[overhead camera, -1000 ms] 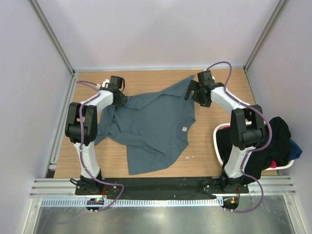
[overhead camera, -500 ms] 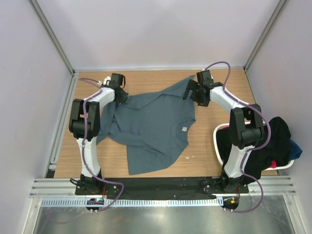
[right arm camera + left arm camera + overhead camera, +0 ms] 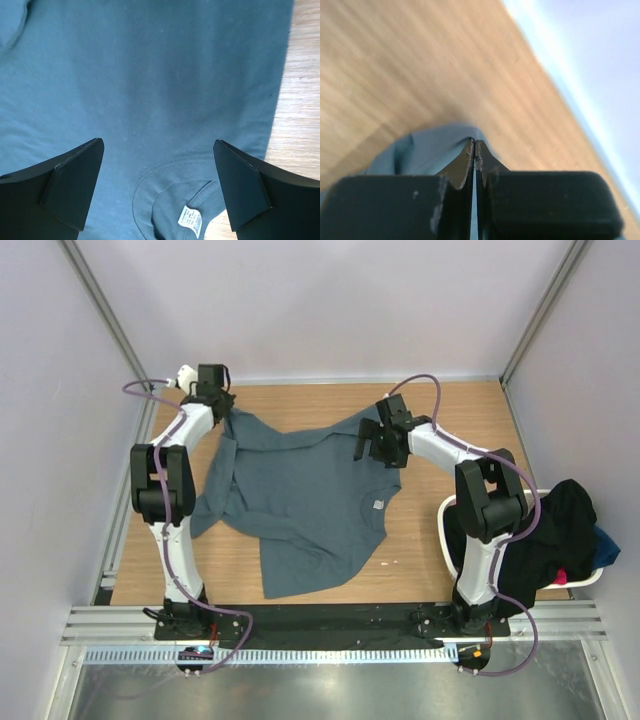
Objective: Fold and stack the t-shirts
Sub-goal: Flatten the tshirt out
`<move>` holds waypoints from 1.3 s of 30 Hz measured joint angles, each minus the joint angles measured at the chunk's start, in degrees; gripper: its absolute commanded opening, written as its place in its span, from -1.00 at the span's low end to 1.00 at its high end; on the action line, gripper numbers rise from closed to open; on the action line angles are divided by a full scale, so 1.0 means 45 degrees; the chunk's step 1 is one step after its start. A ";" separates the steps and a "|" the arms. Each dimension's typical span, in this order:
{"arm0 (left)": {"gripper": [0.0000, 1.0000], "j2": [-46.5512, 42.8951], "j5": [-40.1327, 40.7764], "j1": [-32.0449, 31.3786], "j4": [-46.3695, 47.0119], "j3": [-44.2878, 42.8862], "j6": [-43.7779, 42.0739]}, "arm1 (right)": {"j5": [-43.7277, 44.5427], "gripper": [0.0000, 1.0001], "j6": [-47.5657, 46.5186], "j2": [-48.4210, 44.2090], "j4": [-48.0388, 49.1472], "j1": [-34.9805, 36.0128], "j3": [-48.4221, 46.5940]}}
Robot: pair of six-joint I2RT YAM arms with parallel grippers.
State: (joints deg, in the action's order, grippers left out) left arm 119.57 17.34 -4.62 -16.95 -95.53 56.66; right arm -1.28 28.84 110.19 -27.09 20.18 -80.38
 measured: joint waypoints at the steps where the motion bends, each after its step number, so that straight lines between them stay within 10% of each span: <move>1: -0.99 0.0073 0.0151 0.0058 0.0243 -0.0165 0.0019 | 0.0005 0.95 -0.0053 0.0019 -0.0005 0.0058 0.0039; 30: -0.99 0.3871 0.0199 0.2074 0.0563 -0.5056 -0.2404 | 0.2555 0.55 -0.0432 -0.1452 -0.0024 0.1695 0.3497; 39: 0.32 0.3866 -0.0801 0.2200 -0.0155 -0.5217 -0.3755 | 0.3220 0.58 -0.0758 -0.1117 -0.1180 0.1700 0.2793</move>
State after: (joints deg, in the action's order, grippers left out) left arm 136.97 13.74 5.28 -17.65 -119.00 39.77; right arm 13.21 25.43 105.16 -32.40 27.83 -67.81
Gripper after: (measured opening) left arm 0.611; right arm 0.785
